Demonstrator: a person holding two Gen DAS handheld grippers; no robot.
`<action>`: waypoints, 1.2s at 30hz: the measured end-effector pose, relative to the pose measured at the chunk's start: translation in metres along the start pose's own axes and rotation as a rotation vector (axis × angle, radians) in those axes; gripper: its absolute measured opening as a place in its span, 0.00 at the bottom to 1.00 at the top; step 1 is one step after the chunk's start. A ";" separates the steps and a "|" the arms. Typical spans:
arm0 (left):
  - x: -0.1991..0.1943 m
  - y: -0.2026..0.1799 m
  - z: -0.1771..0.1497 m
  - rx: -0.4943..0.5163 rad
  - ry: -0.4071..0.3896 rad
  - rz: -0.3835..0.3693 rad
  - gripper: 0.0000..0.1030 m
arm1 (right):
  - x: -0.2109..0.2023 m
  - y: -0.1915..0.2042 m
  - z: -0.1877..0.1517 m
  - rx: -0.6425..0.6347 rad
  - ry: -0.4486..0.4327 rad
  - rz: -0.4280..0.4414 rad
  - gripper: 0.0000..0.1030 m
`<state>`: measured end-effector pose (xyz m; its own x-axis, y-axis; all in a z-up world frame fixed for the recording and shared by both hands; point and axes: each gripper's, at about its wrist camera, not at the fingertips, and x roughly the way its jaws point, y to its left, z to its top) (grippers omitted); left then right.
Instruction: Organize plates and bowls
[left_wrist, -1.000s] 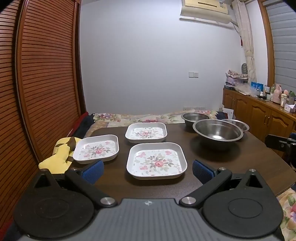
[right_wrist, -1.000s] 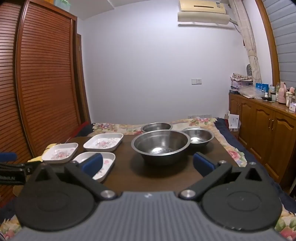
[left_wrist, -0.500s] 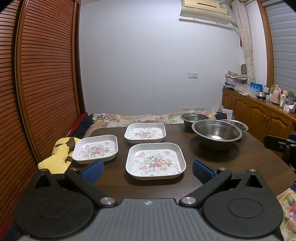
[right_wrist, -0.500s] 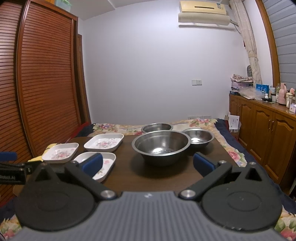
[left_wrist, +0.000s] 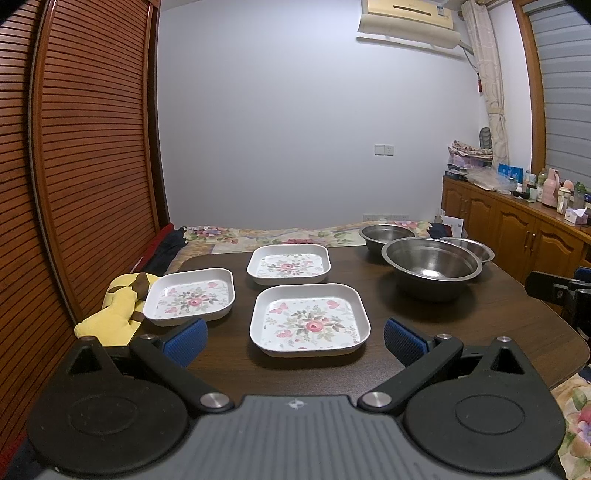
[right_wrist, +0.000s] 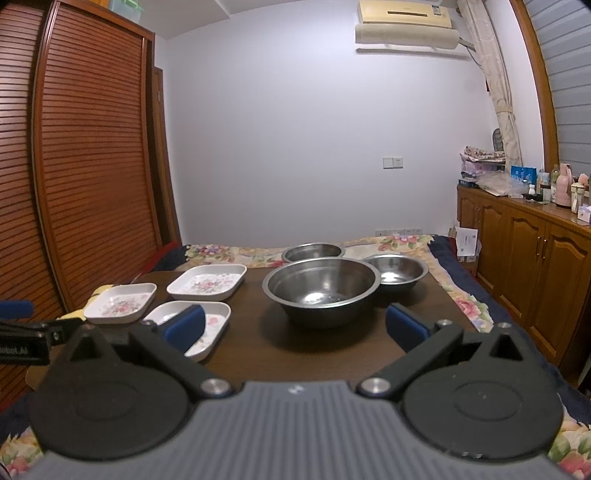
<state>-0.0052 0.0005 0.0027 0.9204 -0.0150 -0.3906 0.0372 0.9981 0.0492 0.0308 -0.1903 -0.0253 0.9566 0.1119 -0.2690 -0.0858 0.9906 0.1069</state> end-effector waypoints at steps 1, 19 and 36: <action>0.000 0.000 0.000 0.000 0.000 -0.001 1.00 | 0.000 0.000 0.000 0.001 0.000 -0.001 1.00; 0.000 0.000 0.000 0.000 -0.001 0.001 1.00 | -0.002 0.000 0.001 0.001 -0.007 0.002 1.00; 0.006 0.003 -0.004 -0.001 0.022 0.000 1.00 | 0.001 0.002 -0.003 -0.005 0.004 0.001 1.00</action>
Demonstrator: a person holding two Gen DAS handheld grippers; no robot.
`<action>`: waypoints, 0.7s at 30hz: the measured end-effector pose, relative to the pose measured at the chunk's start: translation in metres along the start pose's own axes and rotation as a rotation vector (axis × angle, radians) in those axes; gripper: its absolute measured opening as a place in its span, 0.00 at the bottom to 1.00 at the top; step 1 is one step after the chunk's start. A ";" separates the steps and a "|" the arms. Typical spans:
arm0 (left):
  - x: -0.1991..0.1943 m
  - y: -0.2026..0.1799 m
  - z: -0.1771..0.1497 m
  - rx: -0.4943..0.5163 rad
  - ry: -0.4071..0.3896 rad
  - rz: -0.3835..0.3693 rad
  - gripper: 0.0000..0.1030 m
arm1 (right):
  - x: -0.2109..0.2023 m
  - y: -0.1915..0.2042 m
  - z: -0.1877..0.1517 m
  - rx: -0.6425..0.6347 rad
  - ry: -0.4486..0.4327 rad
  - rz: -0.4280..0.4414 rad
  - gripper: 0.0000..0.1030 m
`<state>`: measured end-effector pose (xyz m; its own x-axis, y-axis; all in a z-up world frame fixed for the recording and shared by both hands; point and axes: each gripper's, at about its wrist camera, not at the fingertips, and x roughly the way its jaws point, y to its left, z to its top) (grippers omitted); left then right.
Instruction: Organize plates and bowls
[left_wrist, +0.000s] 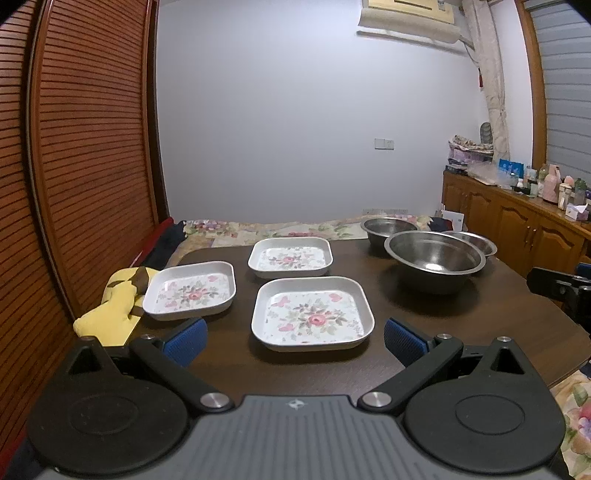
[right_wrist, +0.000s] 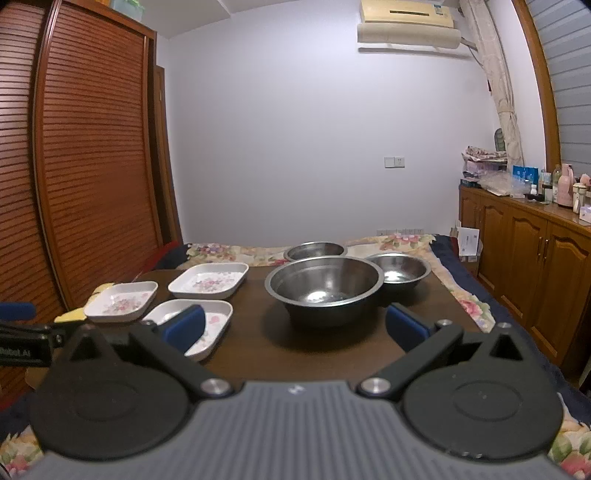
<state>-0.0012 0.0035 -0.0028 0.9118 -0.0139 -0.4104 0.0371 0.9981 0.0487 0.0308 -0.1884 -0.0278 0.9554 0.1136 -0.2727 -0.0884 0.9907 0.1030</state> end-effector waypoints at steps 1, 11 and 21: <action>0.001 0.001 -0.001 -0.001 0.004 -0.001 1.00 | 0.001 0.000 0.000 -0.001 0.001 0.001 1.00; 0.031 0.015 -0.010 -0.026 0.078 -0.047 1.00 | 0.018 0.006 -0.003 -0.010 0.023 0.048 1.00; 0.071 0.033 0.001 -0.015 0.121 -0.064 1.00 | 0.052 0.025 0.000 -0.032 0.061 0.092 1.00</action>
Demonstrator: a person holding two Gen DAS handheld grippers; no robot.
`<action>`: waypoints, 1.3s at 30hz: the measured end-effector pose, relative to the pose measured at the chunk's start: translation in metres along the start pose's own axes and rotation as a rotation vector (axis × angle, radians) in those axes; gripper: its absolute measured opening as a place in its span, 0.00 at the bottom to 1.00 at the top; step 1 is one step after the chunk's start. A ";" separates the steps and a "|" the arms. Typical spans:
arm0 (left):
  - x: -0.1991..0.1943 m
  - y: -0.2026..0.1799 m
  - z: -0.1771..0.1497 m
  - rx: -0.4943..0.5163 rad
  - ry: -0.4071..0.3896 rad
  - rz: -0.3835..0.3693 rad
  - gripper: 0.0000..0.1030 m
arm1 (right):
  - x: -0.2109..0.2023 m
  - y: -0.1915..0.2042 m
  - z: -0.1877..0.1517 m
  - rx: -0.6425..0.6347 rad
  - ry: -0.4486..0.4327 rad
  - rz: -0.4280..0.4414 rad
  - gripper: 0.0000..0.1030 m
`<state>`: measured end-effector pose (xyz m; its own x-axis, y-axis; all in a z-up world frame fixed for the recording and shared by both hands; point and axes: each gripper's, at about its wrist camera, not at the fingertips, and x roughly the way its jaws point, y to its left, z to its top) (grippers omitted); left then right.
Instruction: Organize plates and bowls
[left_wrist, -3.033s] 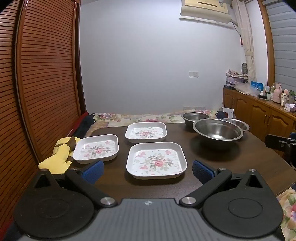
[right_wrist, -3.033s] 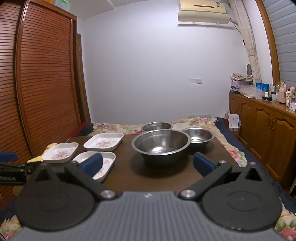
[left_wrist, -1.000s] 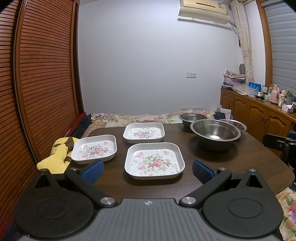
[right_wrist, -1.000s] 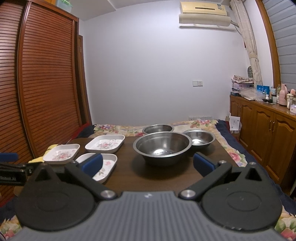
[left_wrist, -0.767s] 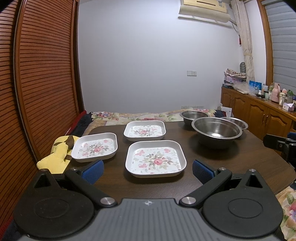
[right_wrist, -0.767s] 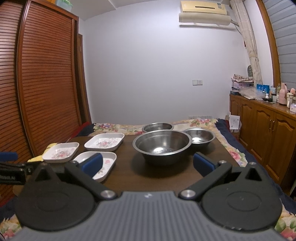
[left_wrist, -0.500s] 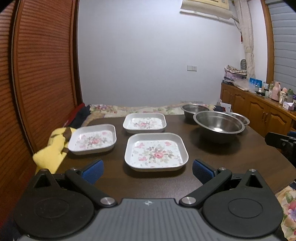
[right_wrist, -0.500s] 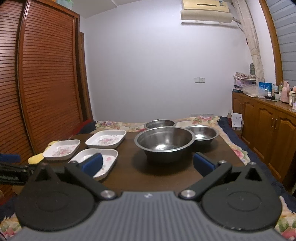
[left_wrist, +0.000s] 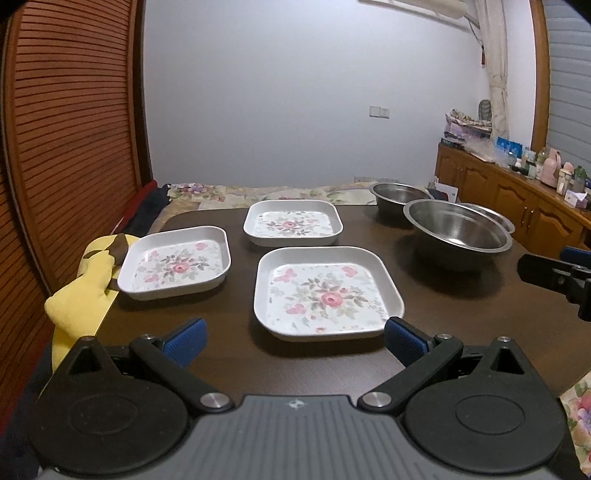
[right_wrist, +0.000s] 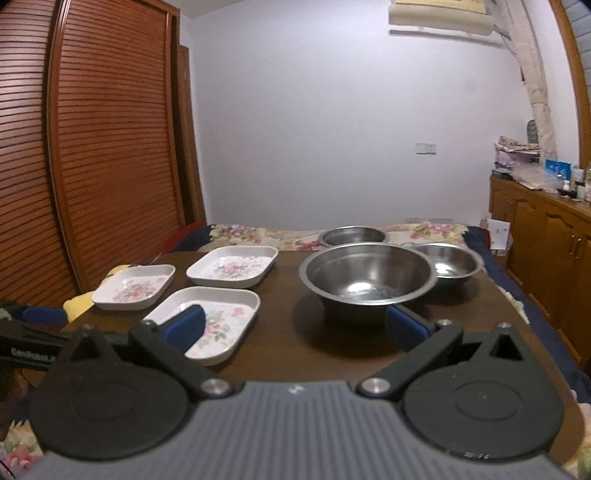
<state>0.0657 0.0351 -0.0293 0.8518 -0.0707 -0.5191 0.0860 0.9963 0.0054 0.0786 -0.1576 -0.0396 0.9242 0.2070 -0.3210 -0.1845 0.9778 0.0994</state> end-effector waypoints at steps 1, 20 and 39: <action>0.003 0.001 0.002 0.006 0.001 -0.002 1.00 | 0.004 0.001 0.001 -0.001 0.003 0.009 1.00; 0.063 0.053 0.043 0.077 0.015 0.000 1.00 | 0.084 0.030 0.026 -0.047 0.110 0.152 1.00; 0.114 0.062 0.042 0.031 0.095 -0.139 0.79 | 0.127 0.036 0.008 -0.074 0.266 0.187 0.64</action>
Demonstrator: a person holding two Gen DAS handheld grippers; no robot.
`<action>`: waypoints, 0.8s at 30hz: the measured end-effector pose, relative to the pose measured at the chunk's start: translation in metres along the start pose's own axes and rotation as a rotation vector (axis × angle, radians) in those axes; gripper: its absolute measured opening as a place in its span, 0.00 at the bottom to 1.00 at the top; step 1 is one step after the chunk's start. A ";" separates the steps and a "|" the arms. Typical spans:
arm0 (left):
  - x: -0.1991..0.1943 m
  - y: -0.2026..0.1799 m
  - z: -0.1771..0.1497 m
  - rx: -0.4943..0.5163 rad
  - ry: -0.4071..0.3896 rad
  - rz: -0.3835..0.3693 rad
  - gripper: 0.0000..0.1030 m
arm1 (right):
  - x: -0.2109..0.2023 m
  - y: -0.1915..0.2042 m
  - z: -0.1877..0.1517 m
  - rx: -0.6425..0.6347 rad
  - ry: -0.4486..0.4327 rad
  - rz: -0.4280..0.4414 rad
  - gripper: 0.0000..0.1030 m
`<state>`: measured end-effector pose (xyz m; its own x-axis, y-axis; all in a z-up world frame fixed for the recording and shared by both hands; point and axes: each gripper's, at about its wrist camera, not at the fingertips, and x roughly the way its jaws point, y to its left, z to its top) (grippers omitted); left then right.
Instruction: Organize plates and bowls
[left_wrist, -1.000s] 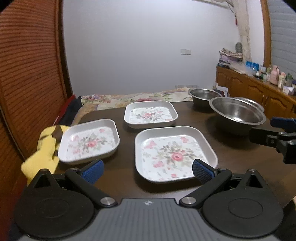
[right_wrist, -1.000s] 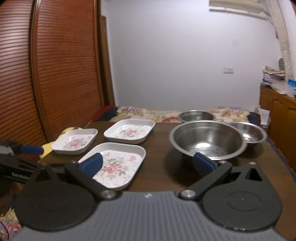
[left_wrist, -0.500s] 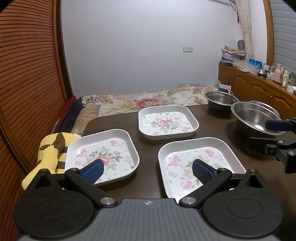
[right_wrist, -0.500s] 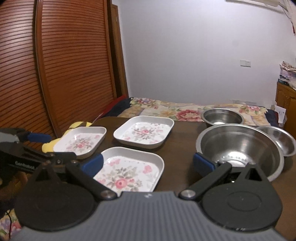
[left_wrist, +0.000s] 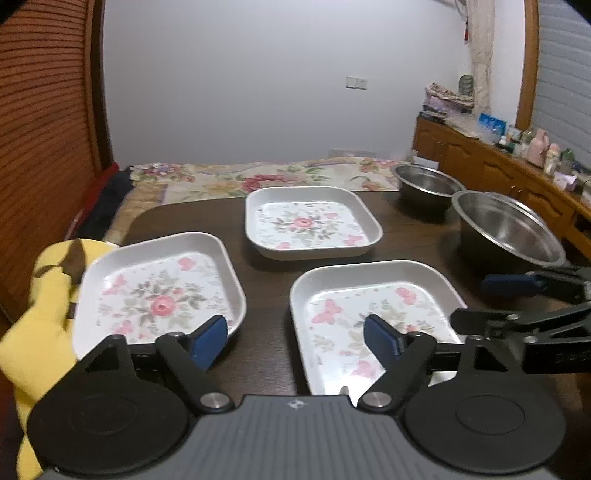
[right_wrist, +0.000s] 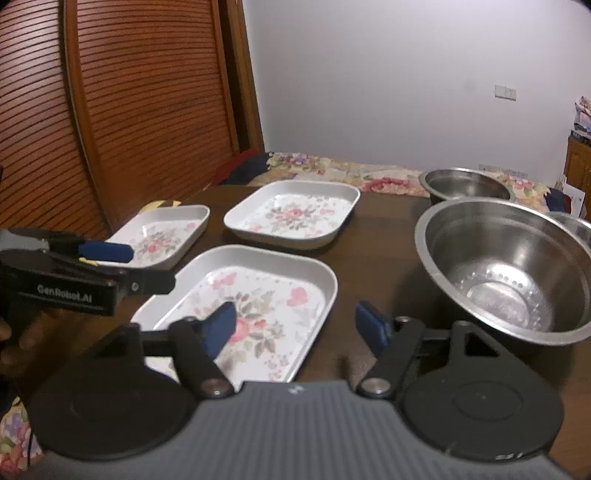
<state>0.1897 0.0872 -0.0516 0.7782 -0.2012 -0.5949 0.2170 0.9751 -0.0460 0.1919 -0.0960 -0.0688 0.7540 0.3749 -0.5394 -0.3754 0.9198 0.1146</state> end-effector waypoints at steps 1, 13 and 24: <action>0.001 0.001 -0.001 -0.006 -0.001 -0.011 0.78 | 0.002 0.000 -0.001 0.001 0.005 0.000 0.62; 0.010 0.006 -0.009 -0.055 0.015 -0.064 0.46 | 0.018 -0.006 -0.005 0.024 0.070 -0.005 0.35; 0.012 0.008 -0.018 -0.078 0.047 -0.070 0.20 | 0.019 -0.009 -0.011 0.041 0.084 -0.003 0.20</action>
<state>0.1903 0.0944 -0.0741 0.7337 -0.2667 -0.6250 0.2224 0.9634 -0.1500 0.2040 -0.0982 -0.0890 0.7064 0.3630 -0.6077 -0.3497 0.9254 0.1463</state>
